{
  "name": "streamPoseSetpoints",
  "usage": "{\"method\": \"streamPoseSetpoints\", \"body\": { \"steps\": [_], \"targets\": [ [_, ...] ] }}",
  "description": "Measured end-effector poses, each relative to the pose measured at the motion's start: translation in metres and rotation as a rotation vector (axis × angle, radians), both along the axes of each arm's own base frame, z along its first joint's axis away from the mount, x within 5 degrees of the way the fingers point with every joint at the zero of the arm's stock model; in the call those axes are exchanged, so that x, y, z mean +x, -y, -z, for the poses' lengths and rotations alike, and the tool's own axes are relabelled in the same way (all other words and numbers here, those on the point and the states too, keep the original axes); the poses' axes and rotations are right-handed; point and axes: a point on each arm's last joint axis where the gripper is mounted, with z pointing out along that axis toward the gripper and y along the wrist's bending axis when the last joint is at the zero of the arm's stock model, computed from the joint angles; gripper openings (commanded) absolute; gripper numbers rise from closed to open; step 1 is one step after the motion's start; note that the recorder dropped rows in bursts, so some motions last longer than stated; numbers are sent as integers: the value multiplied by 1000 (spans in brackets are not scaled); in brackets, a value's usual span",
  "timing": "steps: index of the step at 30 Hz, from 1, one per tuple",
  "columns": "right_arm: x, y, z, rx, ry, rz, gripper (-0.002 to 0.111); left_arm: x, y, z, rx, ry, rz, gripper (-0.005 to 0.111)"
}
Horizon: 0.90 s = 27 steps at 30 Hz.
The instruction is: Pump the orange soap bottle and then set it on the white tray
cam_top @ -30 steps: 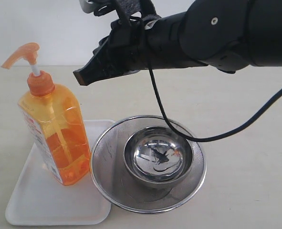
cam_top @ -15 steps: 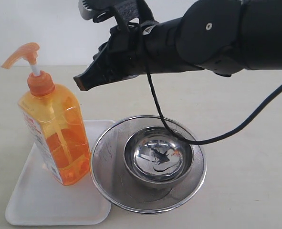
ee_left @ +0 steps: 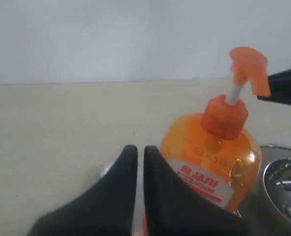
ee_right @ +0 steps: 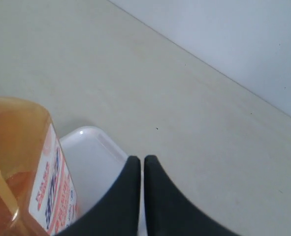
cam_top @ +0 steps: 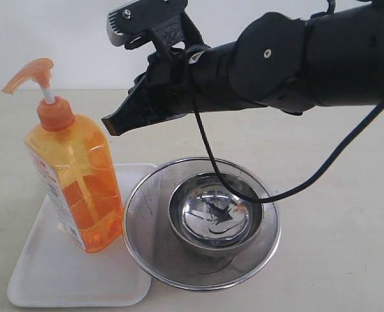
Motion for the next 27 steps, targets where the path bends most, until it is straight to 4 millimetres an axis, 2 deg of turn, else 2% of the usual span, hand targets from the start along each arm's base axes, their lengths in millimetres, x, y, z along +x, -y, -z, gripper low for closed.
{"method": "streamPoseSetpoints", "body": {
  "steps": [10, 16, 21, 27],
  "targets": [
    [0, 0, 0, 0, -3, 0, 0, 37, 7, 16, 67, -185, 81, 5],
    [0, 0, 0, -10, 9, -8, 0, 49, 16, 26, 78, -240, 192, 5],
    [0, 0, 0, -27, 27, -20, 0, 52, 17, 29, 80, -251, 209, 5],
    [6, -7, 27, -94, -8, -37, 0, 51, 19, 29, 77, -253, 230, 5]
  ]
}}
